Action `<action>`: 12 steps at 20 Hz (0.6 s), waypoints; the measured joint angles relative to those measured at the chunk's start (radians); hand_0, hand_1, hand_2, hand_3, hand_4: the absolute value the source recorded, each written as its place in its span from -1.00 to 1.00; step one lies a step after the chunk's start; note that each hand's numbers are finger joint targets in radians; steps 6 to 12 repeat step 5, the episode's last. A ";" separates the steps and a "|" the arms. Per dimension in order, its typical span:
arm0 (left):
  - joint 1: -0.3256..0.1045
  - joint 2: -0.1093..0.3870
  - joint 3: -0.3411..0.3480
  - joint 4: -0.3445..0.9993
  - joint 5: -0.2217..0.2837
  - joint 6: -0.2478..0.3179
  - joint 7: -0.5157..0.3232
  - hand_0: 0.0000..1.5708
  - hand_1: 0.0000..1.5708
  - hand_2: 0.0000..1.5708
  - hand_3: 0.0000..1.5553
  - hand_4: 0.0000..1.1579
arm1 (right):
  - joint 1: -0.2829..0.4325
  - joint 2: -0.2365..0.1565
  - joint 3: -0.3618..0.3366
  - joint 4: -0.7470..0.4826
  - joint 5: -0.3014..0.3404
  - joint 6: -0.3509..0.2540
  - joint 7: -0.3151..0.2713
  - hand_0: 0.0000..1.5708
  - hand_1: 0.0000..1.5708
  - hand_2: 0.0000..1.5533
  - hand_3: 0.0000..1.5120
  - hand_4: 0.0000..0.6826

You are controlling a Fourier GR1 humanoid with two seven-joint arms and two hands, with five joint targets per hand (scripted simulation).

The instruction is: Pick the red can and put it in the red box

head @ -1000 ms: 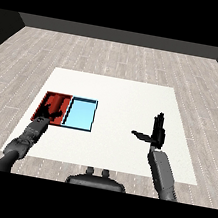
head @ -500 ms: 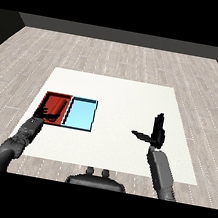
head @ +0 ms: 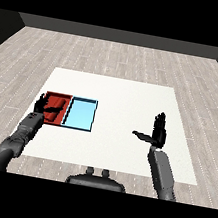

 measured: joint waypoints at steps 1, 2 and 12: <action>-0.003 0.007 0.016 -0.023 0.016 -0.027 -0.032 -0.15 -0.15 -0.52 -1.00 -1.00 | 0.001 -0.001 0.001 -0.004 0.000 0.006 -0.004 -1.00 -1.00 -1.00 -1.00 -1.00; 0.006 0.003 0.030 -0.049 0.033 -0.055 -0.072 -0.72 -0.72 -1.00 -1.00 -1.00 | 0.004 -0.002 0.002 -0.010 -0.002 0.016 -0.008 -1.00 -1.00 -1.00 -1.00 -1.00; 0.024 -0.016 0.055 -0.135 0.070 -0.136 -0.161 -1.00 -1.00 -1.00 -1.00 -1.00 | 0.025 -0.002 0.018 -0.044 -0.003 0.036 -0.008 -1.00 -1.00 -1.00 -1.00 -1.00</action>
